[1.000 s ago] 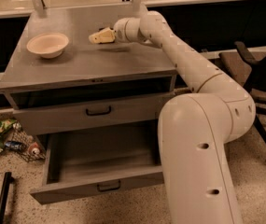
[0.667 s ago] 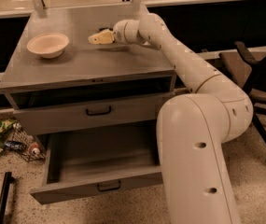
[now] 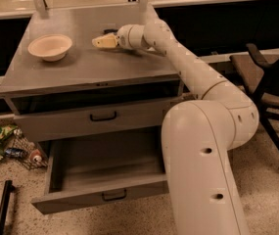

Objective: Place rxbar blueberry into middle drawer

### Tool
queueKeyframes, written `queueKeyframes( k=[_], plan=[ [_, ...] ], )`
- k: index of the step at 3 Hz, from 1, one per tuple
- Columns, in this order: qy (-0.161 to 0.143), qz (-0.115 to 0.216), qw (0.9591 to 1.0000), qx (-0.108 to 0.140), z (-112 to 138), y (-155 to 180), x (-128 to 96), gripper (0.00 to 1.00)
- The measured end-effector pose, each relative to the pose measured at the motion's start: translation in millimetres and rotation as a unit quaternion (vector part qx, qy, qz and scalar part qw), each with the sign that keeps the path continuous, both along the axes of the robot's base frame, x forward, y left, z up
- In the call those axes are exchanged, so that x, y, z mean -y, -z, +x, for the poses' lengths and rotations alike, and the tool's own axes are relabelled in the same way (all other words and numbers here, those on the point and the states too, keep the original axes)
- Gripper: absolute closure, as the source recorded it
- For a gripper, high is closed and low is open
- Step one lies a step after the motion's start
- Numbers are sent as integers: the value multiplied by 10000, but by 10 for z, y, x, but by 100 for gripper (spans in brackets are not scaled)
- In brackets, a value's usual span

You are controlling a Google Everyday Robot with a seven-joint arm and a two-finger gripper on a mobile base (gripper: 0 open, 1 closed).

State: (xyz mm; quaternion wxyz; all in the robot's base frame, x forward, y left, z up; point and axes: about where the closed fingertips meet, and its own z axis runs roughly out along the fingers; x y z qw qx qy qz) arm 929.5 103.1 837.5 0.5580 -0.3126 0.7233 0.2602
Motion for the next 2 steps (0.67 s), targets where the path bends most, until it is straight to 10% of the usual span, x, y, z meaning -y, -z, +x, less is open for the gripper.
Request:
queueKeyframes(
  k=[2],
  plan=[
    [-8,-30,10000,-76,12,76,-12,61]
  ],
)
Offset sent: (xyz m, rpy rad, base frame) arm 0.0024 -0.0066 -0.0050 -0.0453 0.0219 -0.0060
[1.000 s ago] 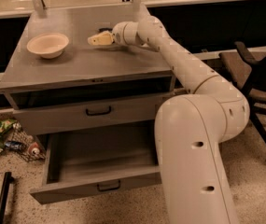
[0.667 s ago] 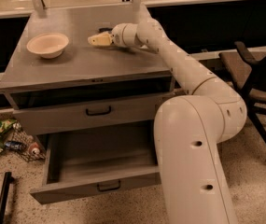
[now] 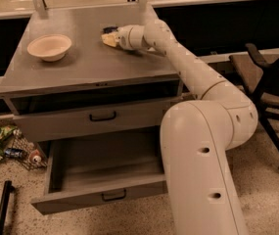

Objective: Place rxbar blueberry into middle drawer

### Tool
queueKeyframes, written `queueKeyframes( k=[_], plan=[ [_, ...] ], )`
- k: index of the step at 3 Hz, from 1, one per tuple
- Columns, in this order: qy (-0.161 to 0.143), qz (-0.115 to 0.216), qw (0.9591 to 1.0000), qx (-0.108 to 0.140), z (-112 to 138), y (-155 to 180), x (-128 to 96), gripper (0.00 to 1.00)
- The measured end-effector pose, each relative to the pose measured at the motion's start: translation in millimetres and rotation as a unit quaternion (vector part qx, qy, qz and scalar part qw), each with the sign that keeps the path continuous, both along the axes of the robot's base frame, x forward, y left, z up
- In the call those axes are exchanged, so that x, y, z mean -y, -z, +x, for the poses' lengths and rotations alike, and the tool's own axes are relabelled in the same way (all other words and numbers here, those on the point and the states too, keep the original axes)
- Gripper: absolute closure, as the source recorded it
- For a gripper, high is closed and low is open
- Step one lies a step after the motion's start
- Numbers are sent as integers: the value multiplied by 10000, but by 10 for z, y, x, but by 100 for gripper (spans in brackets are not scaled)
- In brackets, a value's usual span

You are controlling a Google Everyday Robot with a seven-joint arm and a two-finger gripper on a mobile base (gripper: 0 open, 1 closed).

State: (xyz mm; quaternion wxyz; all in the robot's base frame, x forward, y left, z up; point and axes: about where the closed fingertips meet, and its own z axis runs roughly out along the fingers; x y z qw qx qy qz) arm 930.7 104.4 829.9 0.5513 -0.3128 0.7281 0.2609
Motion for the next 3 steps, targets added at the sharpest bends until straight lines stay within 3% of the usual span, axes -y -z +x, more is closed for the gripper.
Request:
queueKeyframes(
  k=[1,2,3],
  plan=[
    [-60,-155,9998,51,-46,-90,35,92],
    [-349,-371,9985,216,-212,-272,116,100],
    [-975,-390,9935,437,-583,-550,155,100]
  ],
)
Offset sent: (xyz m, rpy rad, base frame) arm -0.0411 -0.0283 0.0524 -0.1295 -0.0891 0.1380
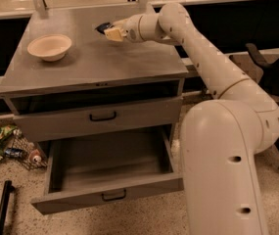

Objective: Place rxbar blueberry into middle drawer

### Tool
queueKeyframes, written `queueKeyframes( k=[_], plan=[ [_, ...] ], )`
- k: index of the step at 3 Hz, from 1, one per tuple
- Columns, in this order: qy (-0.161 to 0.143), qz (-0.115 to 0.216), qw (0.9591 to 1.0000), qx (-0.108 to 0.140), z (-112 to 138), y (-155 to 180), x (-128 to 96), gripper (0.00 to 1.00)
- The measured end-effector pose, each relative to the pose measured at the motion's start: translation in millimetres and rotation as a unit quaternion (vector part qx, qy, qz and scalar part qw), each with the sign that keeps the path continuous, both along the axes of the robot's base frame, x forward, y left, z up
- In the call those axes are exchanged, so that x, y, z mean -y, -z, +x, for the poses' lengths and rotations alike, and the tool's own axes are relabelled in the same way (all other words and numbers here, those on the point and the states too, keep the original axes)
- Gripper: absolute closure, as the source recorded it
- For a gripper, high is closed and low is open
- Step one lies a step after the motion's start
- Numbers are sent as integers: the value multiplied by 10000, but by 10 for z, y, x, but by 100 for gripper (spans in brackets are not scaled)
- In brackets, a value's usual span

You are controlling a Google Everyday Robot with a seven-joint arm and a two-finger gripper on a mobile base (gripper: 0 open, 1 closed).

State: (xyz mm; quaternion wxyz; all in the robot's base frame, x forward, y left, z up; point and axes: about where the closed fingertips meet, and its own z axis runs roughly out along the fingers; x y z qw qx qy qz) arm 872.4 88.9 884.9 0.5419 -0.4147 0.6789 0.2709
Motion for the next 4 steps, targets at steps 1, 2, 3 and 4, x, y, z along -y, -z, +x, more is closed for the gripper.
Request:
queueKeyframes(
  k=[1,2,3,4],
  plan=[
    [-916,-7,9957,107,-643,-174,-134,100],
    [-1485,193,9887,-3,-1073,-142,-290,100],
    [-1486,194,9887,-4,-1073,-141,-292,100],
    [-1748,316,9840,-105,-1324,-86,-474,100]
  ],
)
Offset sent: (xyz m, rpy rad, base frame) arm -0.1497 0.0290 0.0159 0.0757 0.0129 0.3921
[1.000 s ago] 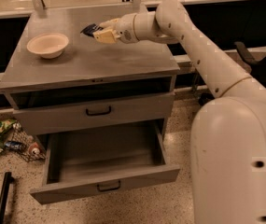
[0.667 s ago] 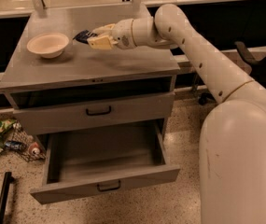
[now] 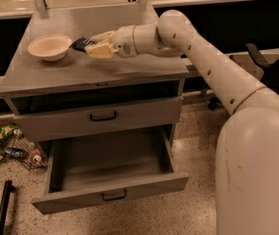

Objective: Place rxbar blueberry into middle drawer

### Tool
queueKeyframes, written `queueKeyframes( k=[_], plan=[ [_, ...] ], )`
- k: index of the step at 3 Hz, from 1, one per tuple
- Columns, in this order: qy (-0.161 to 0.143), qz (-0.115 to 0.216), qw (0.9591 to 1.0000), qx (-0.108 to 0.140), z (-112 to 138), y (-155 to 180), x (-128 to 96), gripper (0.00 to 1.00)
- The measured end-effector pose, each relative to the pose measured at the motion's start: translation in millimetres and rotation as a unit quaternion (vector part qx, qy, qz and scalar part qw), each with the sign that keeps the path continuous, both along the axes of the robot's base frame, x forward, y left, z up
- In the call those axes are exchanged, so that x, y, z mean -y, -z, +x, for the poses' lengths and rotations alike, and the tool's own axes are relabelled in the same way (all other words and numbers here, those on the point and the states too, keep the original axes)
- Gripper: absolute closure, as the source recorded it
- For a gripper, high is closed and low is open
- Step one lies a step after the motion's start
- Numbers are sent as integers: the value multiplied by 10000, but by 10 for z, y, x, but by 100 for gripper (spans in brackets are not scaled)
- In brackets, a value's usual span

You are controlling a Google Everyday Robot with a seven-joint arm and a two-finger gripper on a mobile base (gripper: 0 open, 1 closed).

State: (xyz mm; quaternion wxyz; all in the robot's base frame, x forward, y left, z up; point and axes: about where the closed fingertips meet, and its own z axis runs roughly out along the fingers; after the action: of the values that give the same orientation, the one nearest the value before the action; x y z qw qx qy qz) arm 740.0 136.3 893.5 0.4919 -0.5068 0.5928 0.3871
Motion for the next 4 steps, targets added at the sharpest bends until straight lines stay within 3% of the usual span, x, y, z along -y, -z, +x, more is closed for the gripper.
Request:
queueKeyframes(
  k=[1,2,3,4],
  plan=[
    [-559,384,9976,-122,-841,-133,-361,100],
    [-1039,237,9932,-471,-1651,151,-611,100],
    [-1209,-148,9897,-755,-2108,466,-611,100],
    [-1278,-222,9880,-833,-2203,567,-634,100]
  ],
)
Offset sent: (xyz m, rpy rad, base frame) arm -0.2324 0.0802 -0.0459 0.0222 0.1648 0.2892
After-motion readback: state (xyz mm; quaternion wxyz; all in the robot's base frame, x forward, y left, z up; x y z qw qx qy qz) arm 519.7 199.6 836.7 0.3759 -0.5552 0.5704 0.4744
